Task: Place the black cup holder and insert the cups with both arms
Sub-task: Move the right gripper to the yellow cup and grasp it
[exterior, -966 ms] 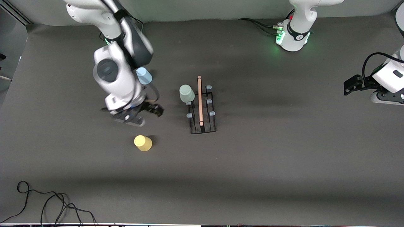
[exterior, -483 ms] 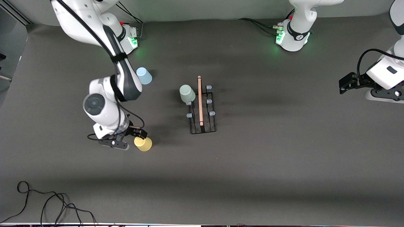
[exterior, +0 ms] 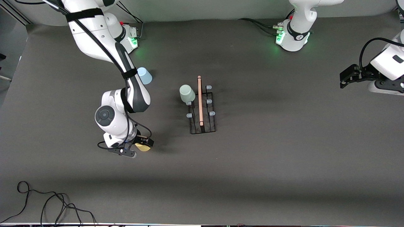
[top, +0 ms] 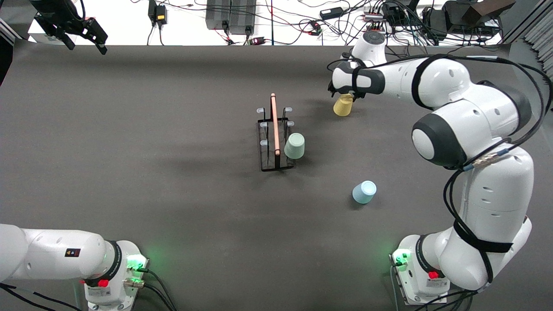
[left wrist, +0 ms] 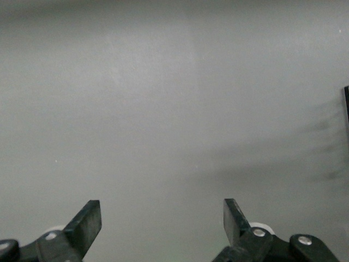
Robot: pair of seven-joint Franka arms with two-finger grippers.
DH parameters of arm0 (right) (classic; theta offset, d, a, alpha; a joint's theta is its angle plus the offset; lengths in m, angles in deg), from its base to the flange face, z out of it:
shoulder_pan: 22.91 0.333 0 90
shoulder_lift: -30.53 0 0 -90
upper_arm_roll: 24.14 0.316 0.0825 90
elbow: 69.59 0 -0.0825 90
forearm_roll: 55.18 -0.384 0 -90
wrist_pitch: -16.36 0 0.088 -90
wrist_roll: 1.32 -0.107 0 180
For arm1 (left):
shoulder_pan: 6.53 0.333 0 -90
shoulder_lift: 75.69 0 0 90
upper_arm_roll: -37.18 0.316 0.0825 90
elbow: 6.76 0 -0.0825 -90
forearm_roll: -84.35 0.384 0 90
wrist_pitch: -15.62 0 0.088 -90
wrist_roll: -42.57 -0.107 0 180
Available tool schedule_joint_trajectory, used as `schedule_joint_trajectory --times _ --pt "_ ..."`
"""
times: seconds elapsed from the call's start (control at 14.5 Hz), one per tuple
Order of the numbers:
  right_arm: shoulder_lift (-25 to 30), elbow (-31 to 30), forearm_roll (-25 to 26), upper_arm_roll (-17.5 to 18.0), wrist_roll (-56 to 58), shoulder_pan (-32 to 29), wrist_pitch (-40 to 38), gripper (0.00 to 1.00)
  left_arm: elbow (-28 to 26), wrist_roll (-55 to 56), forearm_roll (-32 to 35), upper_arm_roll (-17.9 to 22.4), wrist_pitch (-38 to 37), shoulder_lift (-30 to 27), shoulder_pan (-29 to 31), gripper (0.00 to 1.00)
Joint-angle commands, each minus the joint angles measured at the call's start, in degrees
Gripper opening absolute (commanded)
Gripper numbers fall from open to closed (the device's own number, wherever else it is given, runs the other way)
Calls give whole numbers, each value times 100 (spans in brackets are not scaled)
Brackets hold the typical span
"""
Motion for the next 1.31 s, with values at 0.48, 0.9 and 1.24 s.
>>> schedule_joint_trajectory --times 0.48,0.9,1.24 --pt "458 -15 -198 -9 675 -46 -769 0 -13 11 -25 51 -104 -149 30 100" --pt "1391 91 -190 -9 -798 531 -1562 0 -13 64 -25 42 19 -131 13 100" --pt "1409 223 -93 -17 -2566 1534 -1483 0 -48 55 36 51 -86 -123 39 100"
